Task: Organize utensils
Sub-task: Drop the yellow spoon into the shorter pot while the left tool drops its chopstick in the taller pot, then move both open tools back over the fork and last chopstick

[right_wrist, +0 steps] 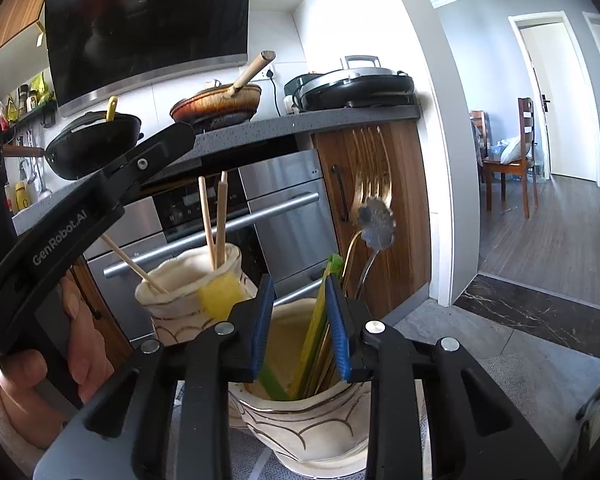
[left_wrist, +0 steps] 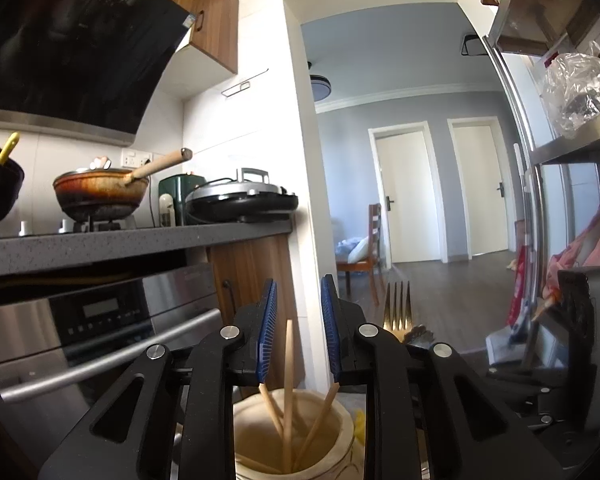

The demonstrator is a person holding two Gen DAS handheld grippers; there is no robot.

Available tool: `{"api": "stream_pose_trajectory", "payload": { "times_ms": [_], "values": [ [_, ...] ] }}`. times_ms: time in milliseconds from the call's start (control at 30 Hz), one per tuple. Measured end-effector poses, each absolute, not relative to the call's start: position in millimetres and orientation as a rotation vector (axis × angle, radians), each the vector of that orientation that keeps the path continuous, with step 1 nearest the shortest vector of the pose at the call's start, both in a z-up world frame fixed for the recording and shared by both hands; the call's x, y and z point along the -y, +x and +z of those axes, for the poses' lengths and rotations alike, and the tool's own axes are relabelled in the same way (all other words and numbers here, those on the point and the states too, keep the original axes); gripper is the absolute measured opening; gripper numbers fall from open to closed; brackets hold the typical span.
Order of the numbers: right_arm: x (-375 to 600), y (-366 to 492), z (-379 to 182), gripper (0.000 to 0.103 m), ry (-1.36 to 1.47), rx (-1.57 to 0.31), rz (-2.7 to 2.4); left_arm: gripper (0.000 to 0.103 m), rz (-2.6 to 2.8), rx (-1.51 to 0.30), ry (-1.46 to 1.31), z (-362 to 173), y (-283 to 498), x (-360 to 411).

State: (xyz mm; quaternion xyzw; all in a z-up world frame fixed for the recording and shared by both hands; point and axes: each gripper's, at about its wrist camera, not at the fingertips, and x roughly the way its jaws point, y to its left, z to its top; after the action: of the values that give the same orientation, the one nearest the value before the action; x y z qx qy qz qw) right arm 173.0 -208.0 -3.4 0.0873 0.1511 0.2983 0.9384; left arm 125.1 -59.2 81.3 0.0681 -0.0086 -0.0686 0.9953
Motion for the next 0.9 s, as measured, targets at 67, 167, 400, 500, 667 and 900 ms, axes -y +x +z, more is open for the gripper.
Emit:
{"api": "stream_pose_trajectory", "payload": {
  "times_ms": [67,167,400,500,667,900],
  "values": [
    [210,170,-2,0.028,0.176,-0.301,0.598,0.024,-0.134,0.021,0.139,85,123,58],
    [218,166,2,0.037,0.188,-0.300,0.582,0.028,-0.134,0.011,0.132,95,118,56],
    [236,142,15,0.073,0.206,-0.279,0.575,0.063,-0.141,-0.027,0.140,107,91,51],
    [237,127,18,0.083,0.195,-0.276,0.580,0.073,-0.140,-0.043,0.139,108,74,47],
    [234,96,10,0.097,0.130,-0.305,0.577,0.090,-0.139,-0.125,0.084,97,47,28],
    [223,61,-20,0.098,0.000,-0.440,0.576,0.094,-0.111,-0.320,-0.002,47,22,-6]
  ]
}}
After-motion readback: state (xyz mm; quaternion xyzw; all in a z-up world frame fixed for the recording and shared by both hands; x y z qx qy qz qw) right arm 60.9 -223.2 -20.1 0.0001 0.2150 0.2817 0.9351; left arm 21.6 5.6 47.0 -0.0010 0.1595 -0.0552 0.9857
